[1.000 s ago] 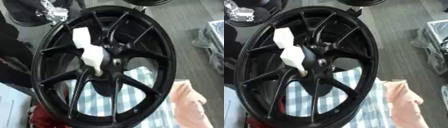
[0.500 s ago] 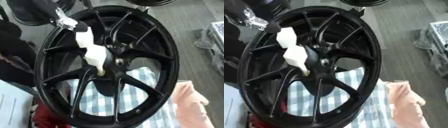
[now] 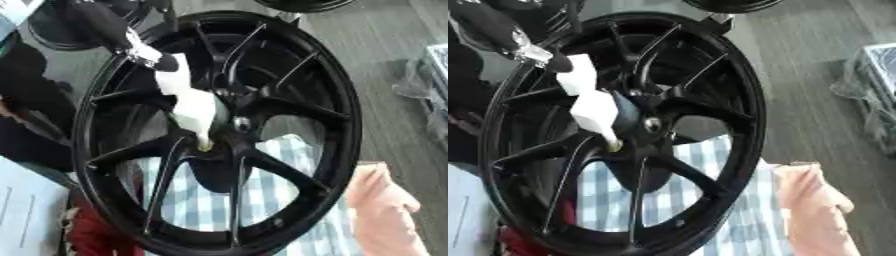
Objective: Pull the pin out of the wheel hub.
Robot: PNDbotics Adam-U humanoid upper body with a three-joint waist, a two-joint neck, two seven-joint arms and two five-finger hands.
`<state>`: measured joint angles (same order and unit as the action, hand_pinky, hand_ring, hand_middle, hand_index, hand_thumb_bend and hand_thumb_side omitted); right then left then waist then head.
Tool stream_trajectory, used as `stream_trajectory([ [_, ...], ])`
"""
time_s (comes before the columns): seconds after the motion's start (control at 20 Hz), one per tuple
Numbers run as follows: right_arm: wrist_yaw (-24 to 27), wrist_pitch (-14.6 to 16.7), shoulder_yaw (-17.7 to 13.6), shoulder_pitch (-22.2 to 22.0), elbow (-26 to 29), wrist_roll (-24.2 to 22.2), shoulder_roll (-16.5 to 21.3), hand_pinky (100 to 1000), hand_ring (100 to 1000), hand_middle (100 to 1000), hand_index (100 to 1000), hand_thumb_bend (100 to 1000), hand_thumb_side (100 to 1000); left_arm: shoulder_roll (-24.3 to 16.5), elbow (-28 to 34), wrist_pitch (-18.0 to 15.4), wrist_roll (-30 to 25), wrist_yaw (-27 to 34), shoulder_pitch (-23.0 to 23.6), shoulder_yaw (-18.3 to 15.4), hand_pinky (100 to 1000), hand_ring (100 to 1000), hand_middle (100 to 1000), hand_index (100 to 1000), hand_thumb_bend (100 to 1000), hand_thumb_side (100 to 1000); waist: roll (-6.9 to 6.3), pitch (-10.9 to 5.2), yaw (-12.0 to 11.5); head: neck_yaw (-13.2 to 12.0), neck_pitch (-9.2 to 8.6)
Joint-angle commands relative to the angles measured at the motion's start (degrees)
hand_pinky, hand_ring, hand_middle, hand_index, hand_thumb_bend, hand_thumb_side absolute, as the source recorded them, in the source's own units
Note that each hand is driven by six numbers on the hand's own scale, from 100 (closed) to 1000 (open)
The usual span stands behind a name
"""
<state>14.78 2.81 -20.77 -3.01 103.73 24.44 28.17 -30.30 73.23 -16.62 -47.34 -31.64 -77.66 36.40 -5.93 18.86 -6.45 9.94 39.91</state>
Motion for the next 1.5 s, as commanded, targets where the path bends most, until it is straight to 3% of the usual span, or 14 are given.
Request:
stream_trajectory([
  [0.05,-0.1,0.0,-0.2,0.3,0.8,-0.2,1.7,722,723,677,865,100,538,-0.6,-1.5,-6.6,-4.6,-0.1,-0.5,0.3,913,850,754,835,525,981,0.55,-1.43,0.1,-0.4,0.25],
  [0.55,-0.3,-0.3,0.1,0.4,0.8,-0.4,1.8,722,724,675,864,100,537,-0.2,-5.0,-13.1,-4.6,1.4,0.5,1.8,914,840,733,822,487,982,0.58,-1.34,0.2,-0.7,0.50],
  [0.75,-0.3,-0.4,0.2,0.4,0.7,-0.4,1.8,722,724,675,864,100,537,0.1,-5.3,-14.3,-4.6,2.3,0.5,1.8,900,826,715,796,487,888,0.56,-1.34,0.3,-0.8,0.61],
  [0.85,-0.3,-0.5,0.2,0.4,0.7,-0.4,1.8,723,724,674,864,100,537,0.2,-5.1,-14.4,-4.6,2.5,0.5,1.7,889,814,702,783,480,812,0.57,-1.34,0.3,-0.8,0.62],
  [1.05,-0.3,-0.5,0.2,0.4,0.7,-0.5,1.8,723,723,673,864,100,536,0.0,-3.6,-14.2,-4.6,4.8,0.5,2.0,878,791,675,757,431,768,0.54,-1.35,0.3,-0.8,0.70],
  [1.5,-0.2,-0.5,0.2,0.4,0.6,-0.4,1.9,723,723,671,863,100,536,-0.7,-0.6,-11.9,-4.6,7.0,0.6,3.4,843,731,581,687,478,621,0.45,-1.41,0.4,-1.0,0.87],
])
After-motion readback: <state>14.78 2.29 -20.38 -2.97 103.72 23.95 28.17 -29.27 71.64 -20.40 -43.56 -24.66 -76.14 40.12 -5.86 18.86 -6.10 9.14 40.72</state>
